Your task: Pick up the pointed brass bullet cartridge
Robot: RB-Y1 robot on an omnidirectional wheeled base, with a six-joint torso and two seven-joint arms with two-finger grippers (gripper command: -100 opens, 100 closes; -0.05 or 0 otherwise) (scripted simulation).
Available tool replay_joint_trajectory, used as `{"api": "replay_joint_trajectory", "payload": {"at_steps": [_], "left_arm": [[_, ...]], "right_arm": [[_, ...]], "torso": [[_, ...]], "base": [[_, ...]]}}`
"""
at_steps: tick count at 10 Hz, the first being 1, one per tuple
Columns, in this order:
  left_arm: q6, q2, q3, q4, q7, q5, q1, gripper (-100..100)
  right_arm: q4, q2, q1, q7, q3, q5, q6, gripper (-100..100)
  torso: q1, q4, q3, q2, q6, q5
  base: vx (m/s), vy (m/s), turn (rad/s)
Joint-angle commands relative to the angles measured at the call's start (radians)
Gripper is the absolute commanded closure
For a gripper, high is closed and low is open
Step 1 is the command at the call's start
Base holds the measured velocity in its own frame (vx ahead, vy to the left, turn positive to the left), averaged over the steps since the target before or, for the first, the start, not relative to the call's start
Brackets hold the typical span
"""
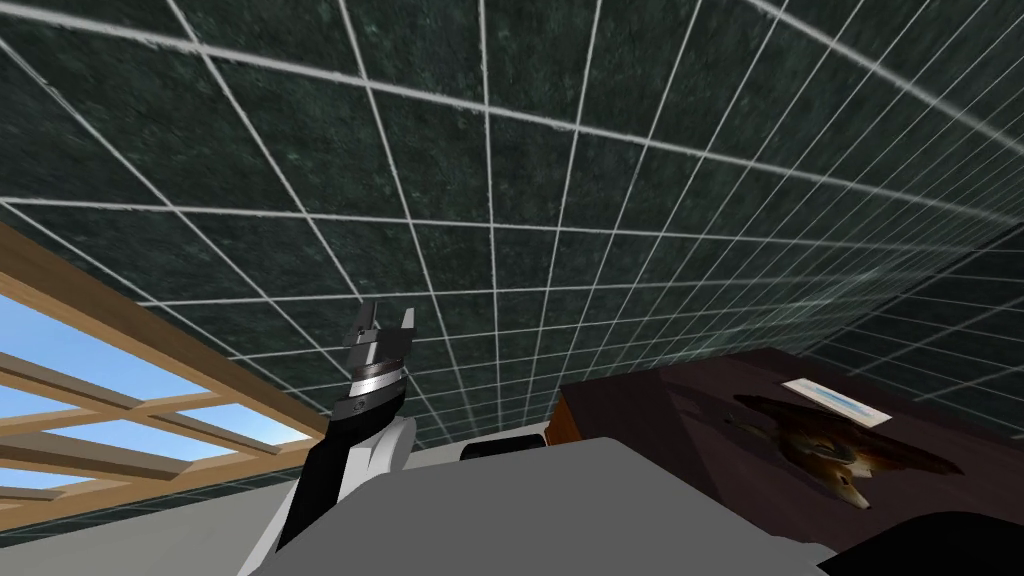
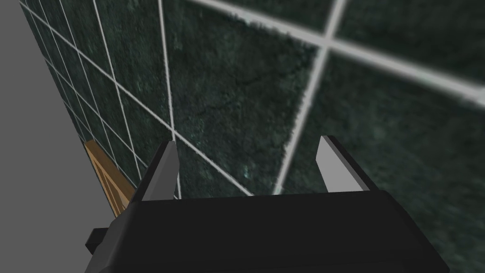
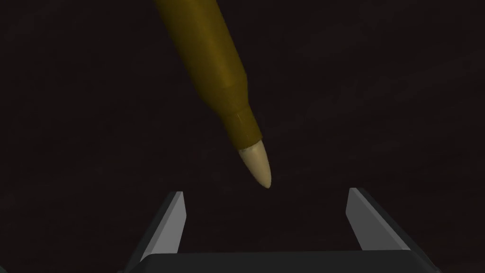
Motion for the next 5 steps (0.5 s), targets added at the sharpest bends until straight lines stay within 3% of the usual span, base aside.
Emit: {"api": "replay_joint_trajectory", "payload": {"at_steps": [1,2,3,4,5], "left_arm": [[0.0,0.0,0.0,0.0,0.0,0.0,0.0,0],[0.0,0.0,0.0,0.0,0.0,0.0,0.0,0],[0.0,0.0,0.0,0.0,0.0,0.0,0.0,0],[0.0,0.0,0.0,0.0,0.0,0.0,0.0,0],[0.0,0.0,0.0,0.0,0.0,0.0,0.0,0]], "right_arm": [[0.023,-0.008,0.002,0.001,0.038,0.037,0.014,-100],[0.023,-0.008,0.002,0.001,0.038,0.037,0.014,-100],[0.042,-0.014,0.005,0.003,0.07,0.061,0.026,-100],[0.042,-0.014,0.007,0.003,0.009,0.086,0.026,-100],[0.042,-0.014,0.005,0.003,0.041,0.061,0.026,-100]], "torso": [[0.0,0.0,0.0,0.0,0.0,0.0],[0.0,0.0,0.0,0.0,-0.001,0.0],[0.0,0.0,0.0,0.0,0.0,0.0],[0.0,0.0,0.0,0.0,0.0,0.0],[0.0,0.0,0.0,0.0,-0.001,0.0]], "base": [[0.028,-0.028,0.167],[0.027,-0.031,0.098],[0.032,-0.038,0.114],[0.026,-0.032,0.063],[0.015,-0.013,0.014]]}}
